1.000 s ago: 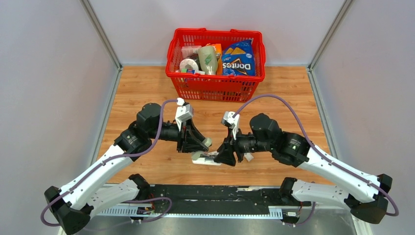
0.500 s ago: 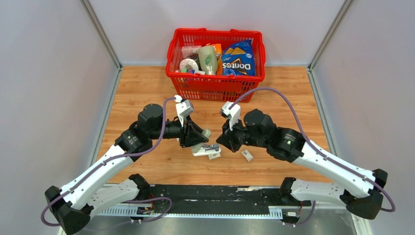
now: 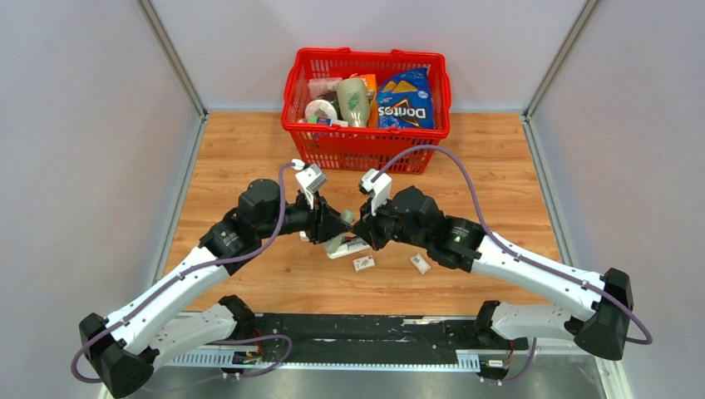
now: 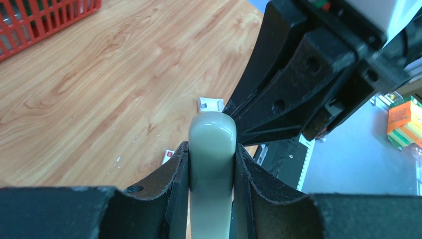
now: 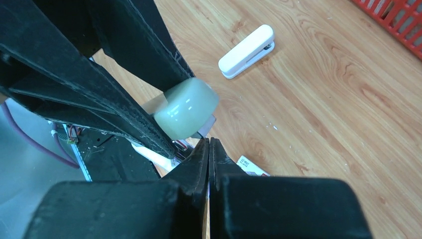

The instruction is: Unload the staples from the stapler

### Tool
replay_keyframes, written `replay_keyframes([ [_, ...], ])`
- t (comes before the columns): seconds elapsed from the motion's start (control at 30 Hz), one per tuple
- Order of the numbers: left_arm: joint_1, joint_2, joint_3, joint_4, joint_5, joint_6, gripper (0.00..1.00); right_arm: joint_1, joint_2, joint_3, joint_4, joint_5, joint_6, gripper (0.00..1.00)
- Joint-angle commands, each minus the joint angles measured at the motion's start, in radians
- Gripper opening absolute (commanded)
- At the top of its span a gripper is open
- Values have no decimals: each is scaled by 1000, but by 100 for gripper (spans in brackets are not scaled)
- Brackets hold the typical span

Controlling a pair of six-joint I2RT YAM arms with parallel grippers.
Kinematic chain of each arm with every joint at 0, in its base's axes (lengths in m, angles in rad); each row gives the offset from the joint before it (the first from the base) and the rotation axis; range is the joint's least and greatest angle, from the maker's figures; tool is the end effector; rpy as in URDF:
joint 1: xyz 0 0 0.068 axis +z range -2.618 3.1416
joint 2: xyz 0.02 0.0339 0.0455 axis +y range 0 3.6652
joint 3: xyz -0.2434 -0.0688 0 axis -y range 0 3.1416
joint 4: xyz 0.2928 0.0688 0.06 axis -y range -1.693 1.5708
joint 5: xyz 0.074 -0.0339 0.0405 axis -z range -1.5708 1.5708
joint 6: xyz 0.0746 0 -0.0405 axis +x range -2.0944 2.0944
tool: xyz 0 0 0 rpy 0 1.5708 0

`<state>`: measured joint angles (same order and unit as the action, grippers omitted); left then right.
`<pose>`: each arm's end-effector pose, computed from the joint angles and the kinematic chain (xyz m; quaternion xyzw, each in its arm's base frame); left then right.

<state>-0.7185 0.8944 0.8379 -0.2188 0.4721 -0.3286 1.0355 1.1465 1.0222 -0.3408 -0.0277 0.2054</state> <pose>0.2024 -0.2220 0.3085 0.2886 0.7333 -0.4548 0.4148 0.1770 0.3026 0.2919 -0.3498 0.7758 0.3149 0.4203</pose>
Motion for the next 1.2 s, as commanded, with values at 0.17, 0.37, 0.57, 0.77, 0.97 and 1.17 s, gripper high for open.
replay_keyframes([
  [0.17,-1,1,-25,104,-116,-84,0,5,22,-103,232,11,34,0],
  [0.37,-1,8,-28,81,-254,-121,0,5,51,-143,311,-26,63,0],
  [0.57,-1,5,-20,64,-345,-147,0,5,131,-201,445,-37,104,0],
  [0.77,-1,-3,-14,53,-389,-156,0,5,208,-221,566,-84,134,0],
  [0.97,-1,-23,-29,44,-469,-155,0,5,255,-231,658,-147,176,0],
  [1.17,1,-28,-42,24,-578,-162,0,6,331,-241,750,-207,226,0],
])
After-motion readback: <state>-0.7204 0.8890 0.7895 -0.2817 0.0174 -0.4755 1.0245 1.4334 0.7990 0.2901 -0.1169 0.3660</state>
